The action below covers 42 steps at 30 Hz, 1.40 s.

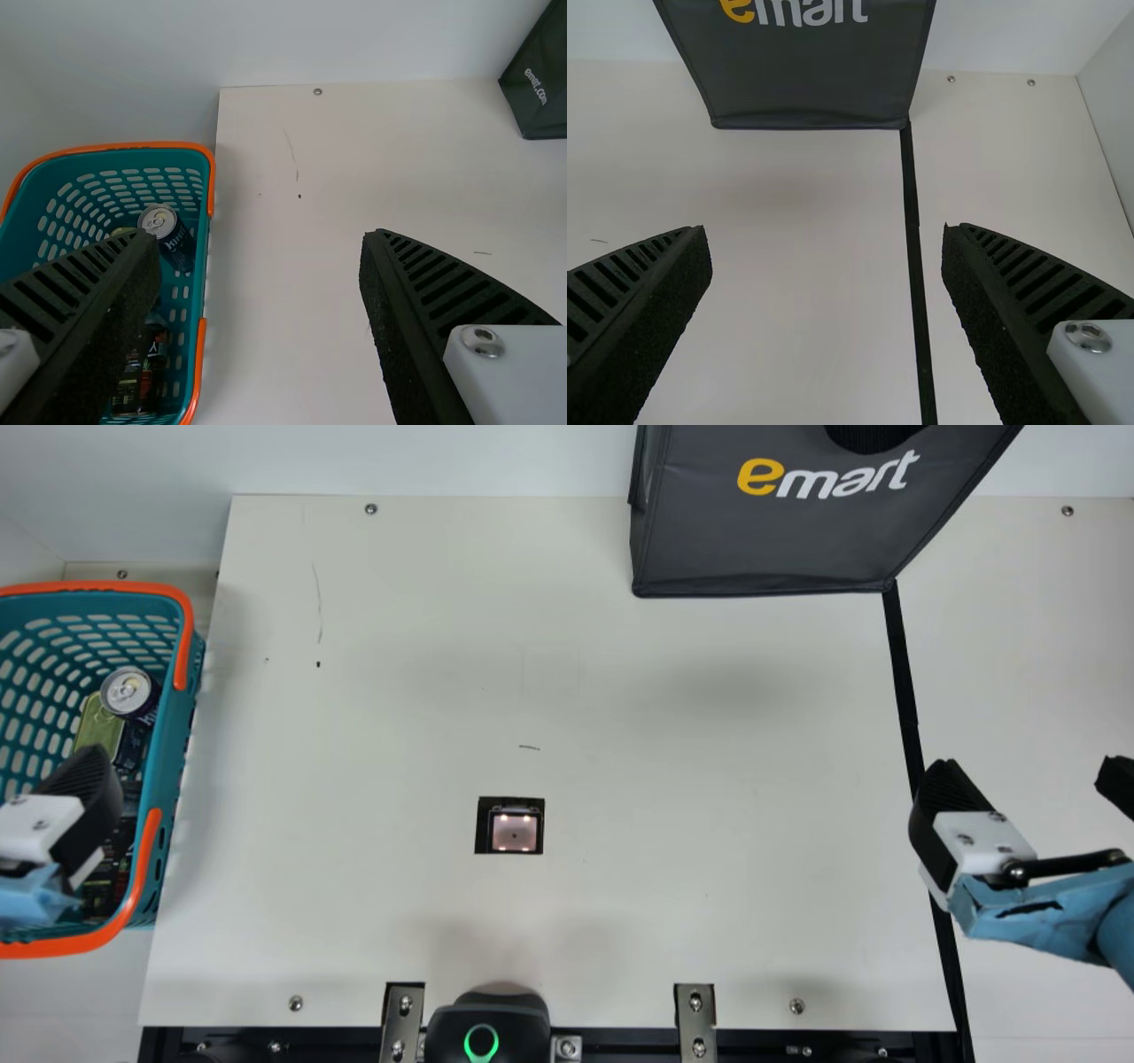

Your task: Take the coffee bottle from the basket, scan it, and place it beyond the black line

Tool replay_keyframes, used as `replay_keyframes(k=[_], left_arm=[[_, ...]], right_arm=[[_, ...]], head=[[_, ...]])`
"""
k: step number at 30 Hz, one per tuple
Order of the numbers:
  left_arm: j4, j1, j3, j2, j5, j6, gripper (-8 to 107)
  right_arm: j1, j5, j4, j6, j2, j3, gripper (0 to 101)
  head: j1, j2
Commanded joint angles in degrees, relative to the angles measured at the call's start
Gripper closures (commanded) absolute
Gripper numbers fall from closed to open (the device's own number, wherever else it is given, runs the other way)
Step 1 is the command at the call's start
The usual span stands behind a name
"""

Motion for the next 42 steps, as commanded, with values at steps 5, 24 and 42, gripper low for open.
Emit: replay_keyframes(k=[5,24,42], left_arm=[[0.0,0.0,0.0,0.0,0.0,0.0,9],[0.1,-0.1,0.0,0.0,0.0,-0.1,9],[5.5,9.7,1.4,1.1,-2.1,-4.5,9]], right_arm=[[0.0,0.1,0.0,0.0,0.0,0.0,10],[0.0,0.1,0.0,0.0,0.0,0.0,10],[0.0,0.1,0.0,0.0,0.0,0.0,10]], head=[[-1.0,6.9],[-1.0,20.2],[-1.0,20.2]])
